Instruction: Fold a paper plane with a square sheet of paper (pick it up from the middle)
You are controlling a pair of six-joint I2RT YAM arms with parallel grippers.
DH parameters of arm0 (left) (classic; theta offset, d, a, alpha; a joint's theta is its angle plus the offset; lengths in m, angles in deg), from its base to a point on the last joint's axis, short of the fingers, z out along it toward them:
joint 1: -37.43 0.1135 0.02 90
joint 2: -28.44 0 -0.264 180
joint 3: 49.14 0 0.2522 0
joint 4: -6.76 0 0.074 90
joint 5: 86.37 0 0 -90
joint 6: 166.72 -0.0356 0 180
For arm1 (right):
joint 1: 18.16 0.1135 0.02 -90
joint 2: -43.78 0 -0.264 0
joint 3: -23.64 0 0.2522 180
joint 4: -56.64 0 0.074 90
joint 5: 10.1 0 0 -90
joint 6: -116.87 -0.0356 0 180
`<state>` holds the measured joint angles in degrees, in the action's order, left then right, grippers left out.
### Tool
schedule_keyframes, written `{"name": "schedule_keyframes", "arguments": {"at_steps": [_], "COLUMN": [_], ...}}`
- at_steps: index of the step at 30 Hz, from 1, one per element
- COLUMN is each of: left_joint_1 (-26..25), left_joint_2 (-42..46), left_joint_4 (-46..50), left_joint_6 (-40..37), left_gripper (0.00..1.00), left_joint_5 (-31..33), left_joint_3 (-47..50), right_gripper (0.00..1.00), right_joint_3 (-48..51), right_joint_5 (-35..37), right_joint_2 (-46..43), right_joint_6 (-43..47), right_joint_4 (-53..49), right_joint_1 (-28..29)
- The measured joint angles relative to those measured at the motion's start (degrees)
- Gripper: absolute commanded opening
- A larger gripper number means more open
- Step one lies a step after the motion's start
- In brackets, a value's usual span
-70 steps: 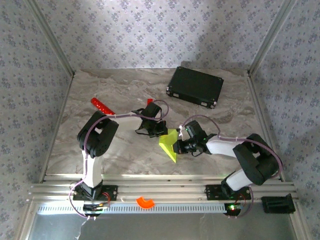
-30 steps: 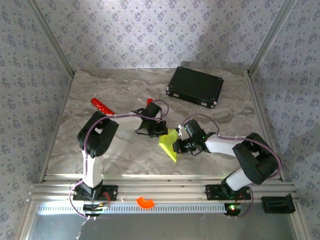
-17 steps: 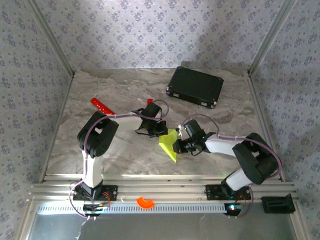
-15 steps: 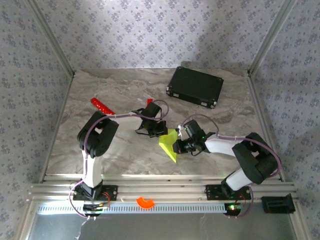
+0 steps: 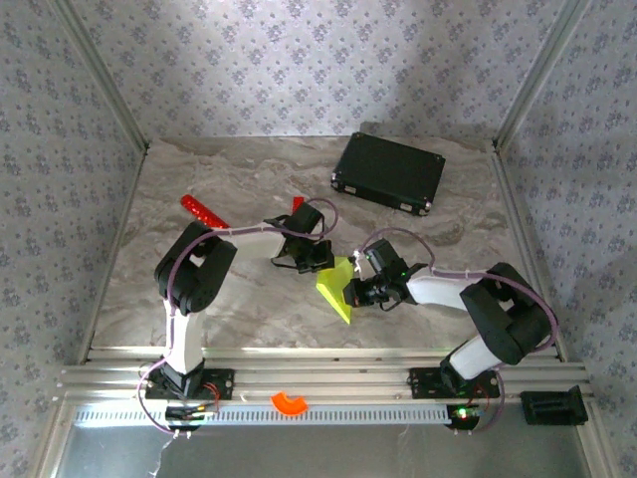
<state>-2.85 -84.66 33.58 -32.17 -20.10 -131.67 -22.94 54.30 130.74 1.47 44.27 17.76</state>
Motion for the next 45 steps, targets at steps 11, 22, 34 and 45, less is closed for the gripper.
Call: {"name": "schedule_keyframes", "arguments": {"at_steps": [11, 22, 34, 45], "left_joint_1": [0.0, -1.7, -2.4, 0.9], "left_joint_2": [1.3, 19.0, 17.6, 3.2], "left_joint_4": [2.0, -9.3, -13.5, -10.2], "left_joint_6": [-0.6, 6.3, 11.5, 8.0], "left_gripper": [0.09, 0.05, 0.05, 0.03], "left_joint_5": [4.1, 3.8, 3.5, 1.4], "left_joint_3": [-1.0, 14.3, 16.9, 2.4], "right_gripper": [0.03, 0.03, 0.03, 0.03], "right_joint_3": [0.0, 2.1, 3.4, 3.8], "right_joint_5": [0.3, -1.2, -2.3, -2.3], "right_joint_2": [0.0, 0.3, 0.5, 0.3], "right_joint_6": [0.0, -1.1, -1.6, -1.8], "right_joint_4": [0.2, 5.2, 8.4, 9.2], "right_joint_1": [0.0, -2.0, -2.8, -2.9]}}
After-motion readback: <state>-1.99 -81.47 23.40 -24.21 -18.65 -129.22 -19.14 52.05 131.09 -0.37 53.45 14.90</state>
